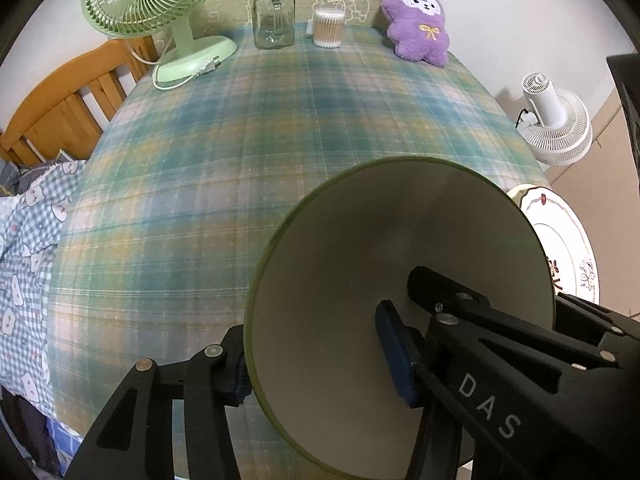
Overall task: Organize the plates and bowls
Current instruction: 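Tilt the held bowl with both grippers and bring it over the plate stack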
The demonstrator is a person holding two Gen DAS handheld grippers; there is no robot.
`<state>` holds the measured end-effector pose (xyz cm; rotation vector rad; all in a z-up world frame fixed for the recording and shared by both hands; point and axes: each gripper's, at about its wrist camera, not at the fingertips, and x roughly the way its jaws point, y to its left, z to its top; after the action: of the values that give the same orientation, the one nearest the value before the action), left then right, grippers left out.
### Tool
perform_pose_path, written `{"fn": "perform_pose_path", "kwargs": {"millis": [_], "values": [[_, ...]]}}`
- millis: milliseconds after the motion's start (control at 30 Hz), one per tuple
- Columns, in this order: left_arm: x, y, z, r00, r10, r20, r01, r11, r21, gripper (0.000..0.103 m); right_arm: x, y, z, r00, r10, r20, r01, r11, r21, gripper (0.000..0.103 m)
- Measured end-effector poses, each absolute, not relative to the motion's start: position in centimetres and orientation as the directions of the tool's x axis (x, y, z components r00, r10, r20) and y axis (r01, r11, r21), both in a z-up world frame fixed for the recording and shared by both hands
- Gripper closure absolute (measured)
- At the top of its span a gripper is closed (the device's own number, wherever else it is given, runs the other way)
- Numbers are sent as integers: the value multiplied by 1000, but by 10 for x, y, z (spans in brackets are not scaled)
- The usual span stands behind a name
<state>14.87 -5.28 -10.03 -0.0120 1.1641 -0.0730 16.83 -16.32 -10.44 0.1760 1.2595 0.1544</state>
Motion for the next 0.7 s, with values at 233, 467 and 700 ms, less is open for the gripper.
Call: {"fn": "perform_pose_path", "kwargs": {"millis": [233,467,700], "values": [[140,-45,-80,431,-72,-899,63,997,-50,49,160,-159,-82,338,197,-920,-9,979,206,59],[131,-40,-53,465,-97,-880,89,994,-62,49,146,-155,-51,385,175,-906,22,980,198,59],[126,-38,-32,491,-110,-864,113,992,-62,49,138,-154,-27,424,163,-891,42,979,199,59]]}}
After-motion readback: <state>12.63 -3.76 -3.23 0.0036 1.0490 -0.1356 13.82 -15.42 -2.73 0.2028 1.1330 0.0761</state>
